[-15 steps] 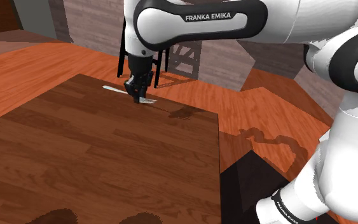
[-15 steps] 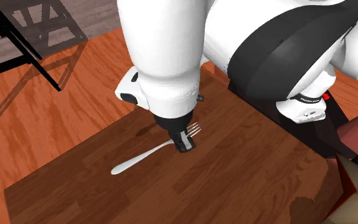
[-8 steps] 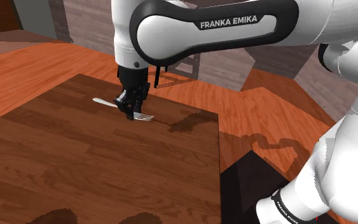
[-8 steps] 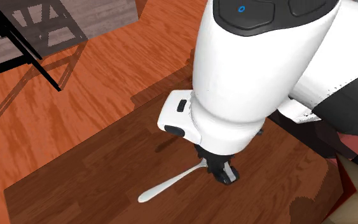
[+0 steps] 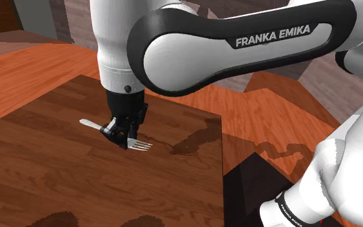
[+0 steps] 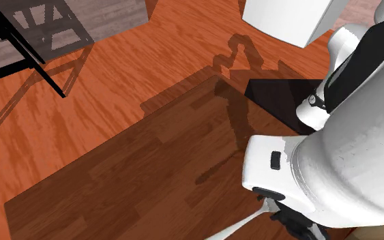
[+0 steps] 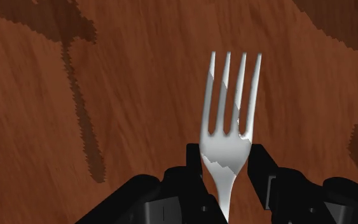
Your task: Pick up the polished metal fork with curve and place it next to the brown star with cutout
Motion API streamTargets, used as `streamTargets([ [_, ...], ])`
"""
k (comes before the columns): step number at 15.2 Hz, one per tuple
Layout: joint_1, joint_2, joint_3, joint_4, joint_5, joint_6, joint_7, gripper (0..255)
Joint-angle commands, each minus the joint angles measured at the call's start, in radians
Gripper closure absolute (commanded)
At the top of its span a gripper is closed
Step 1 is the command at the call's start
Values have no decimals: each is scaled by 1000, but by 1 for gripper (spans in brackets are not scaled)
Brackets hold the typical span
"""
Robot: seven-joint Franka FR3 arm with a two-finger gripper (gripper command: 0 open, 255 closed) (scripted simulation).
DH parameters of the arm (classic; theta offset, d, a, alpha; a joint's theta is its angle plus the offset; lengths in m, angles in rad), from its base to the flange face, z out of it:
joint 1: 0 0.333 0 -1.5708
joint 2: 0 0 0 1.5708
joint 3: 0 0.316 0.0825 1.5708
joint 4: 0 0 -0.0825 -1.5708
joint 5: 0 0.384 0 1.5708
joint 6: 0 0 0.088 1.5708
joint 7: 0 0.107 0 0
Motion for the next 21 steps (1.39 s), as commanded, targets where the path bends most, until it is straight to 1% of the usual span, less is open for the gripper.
streamTargets([
  [1, 27, 2, 17, 1, -2, -1, 45, 255],
  [5, 82, 6, 52, 3, -6, -2, 136, 255],
  [21, 89, 76, 41, -126, -43, 191, 160, 255],
])
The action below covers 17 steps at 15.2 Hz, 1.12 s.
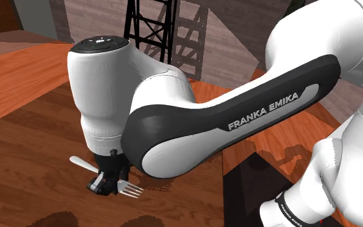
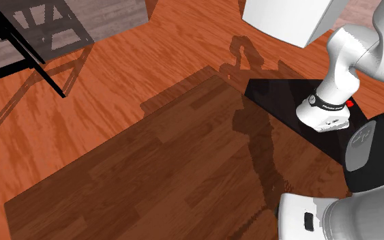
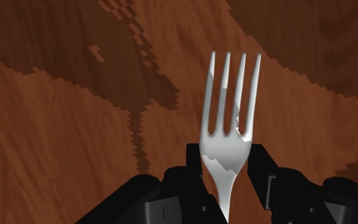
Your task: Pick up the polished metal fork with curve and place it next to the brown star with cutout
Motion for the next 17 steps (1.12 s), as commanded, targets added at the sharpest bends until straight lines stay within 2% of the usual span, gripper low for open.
streamTargets([
  [1, 4, 11, -1, -14, -6, 24, 7, 255],
  [5, 8, 38, -6, -37, -21, 72, 17, 255],
  [13, 8, 38, -6, -37, -21, 72, 17, 255],
  [14, 8, 38, -6, -37, -21, 72, 17, 0],
  [17, 8, 38, -6, -37, -21, 72, 17, 0],
])
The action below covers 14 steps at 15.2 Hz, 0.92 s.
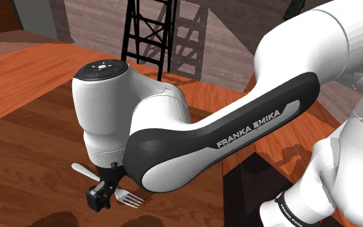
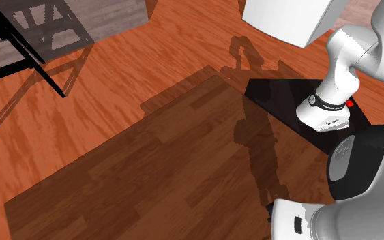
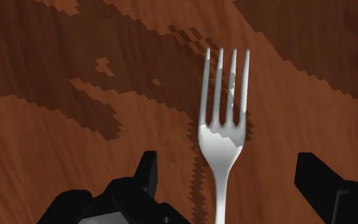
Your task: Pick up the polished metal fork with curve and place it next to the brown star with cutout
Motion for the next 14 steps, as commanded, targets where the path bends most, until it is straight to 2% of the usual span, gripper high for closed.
streamTargets([
  [1, 0, 0, 0, 0, 0, 0, 0, 0],
  [2, 0, 0, 0, 0, 0, 0, 0, 0],
  [6, -6, -50, 10, 67, 27, -112, -18, 0],
  [14, -6, -50, 10, 67, 27, -112, -18, 0],
])
